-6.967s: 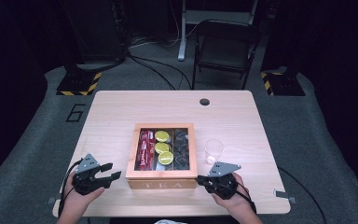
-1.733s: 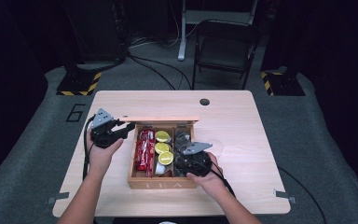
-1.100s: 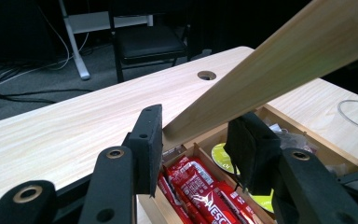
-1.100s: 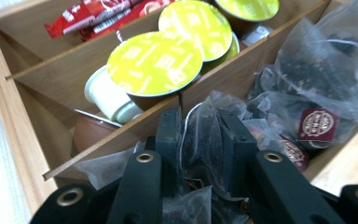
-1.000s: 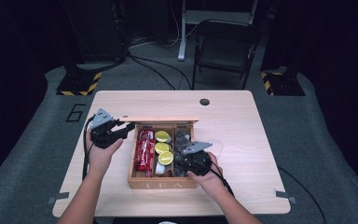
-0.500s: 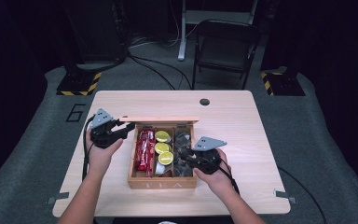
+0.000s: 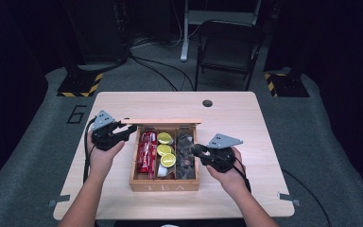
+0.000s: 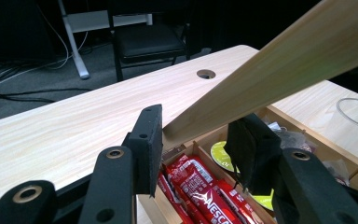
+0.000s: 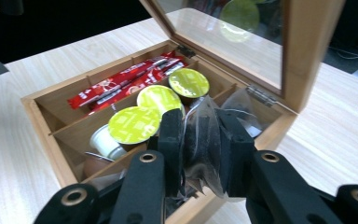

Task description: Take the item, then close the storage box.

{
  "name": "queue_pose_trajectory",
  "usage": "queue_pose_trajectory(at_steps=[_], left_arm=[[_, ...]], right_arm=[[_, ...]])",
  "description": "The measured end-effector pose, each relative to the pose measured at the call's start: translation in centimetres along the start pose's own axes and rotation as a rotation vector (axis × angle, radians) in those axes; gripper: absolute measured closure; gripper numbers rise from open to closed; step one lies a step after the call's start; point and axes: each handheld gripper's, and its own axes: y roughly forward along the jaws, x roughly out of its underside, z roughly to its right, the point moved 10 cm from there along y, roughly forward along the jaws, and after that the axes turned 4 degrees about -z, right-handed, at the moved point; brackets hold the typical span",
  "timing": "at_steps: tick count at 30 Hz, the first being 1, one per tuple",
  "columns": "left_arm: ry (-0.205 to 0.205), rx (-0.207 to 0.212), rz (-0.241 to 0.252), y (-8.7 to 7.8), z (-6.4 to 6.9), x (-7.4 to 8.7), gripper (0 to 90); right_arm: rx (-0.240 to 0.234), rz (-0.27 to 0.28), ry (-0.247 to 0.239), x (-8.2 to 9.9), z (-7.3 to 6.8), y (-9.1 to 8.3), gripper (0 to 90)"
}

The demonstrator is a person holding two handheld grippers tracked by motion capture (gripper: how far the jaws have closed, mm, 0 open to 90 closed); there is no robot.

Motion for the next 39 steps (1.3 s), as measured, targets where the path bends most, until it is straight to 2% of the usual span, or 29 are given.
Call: queue_pose_trajectory(at_steps=[3, 4, 5, 6, 9, 13, 19, 23, 27, 33, 39], left_arm=[[0.0, -0.001, 0.002, 0.0, 0.0, 0.0, 55.9], [0.0, -0.001, 0.002, 0.0, 0.0, 0.0, 55.9], [0.001, -0.001, 0.002, 0.0, 0.0, 0.0, 55.9], [0.0, -0.001, 0.003, 0.0, 0.0, 0.0, 55.9], [0.001, 0.002, -0.004, 0.0, 0.0, 0.1, 55.9], [-0.001, 0.0, 0.002, 0.0, 0.0, 0.0, 55.9], [-0.001, 0.001, 0.004, 0.0, 0.0, 0.0, 55.9], [0.0, 0.002, 0.004, 0.0, 0.0, 0.0, 55.8], [0.001, 0.001, 0.003, 0.0, 0.0, 0.1, 55.8], [0.004, -0.001, 0.003, 0.0, 0.1, 0.1, 55.8], [0.001, 0.006, -0.002, -0.1, 0.1, 0.3, 55.5]], right_arm=[[0.019, 0.0, 0.022, 0.0, 0.6, -0.2, 73.7], [0.021, -0.005, 0.012, 0.2, 0.9, -0.2, 73.7], [0.028, -0.007, 0.028, 0.2, 1.0, -0.2, 73.7], [0.031, -0.009, 0.011, 0.3, 1.3, -0.3, 73.7], [0.052, -0.014, 0.028, 0.5, 2.1, -0.4, 73.7], [0.084, -0.03, 0.037, 1.1, 3.9, -0.5, 73.7], [0.141, -0.045, 0.097, 2.3, 6.6, -0.8, 73.7], [0.165, -0.057, 0.114, 3.0, 8.0, -1.0, 73.7], [0.168, -0.049, 0.127, 3.2, 8.1, -1.3, 73.6], [0.166, -0.074, 0.11, 4.1, 7.6, -1.2, 73.5], [0.154, -0.078, 0.137, 4.6, 7.6, -0.9, 69.4]])
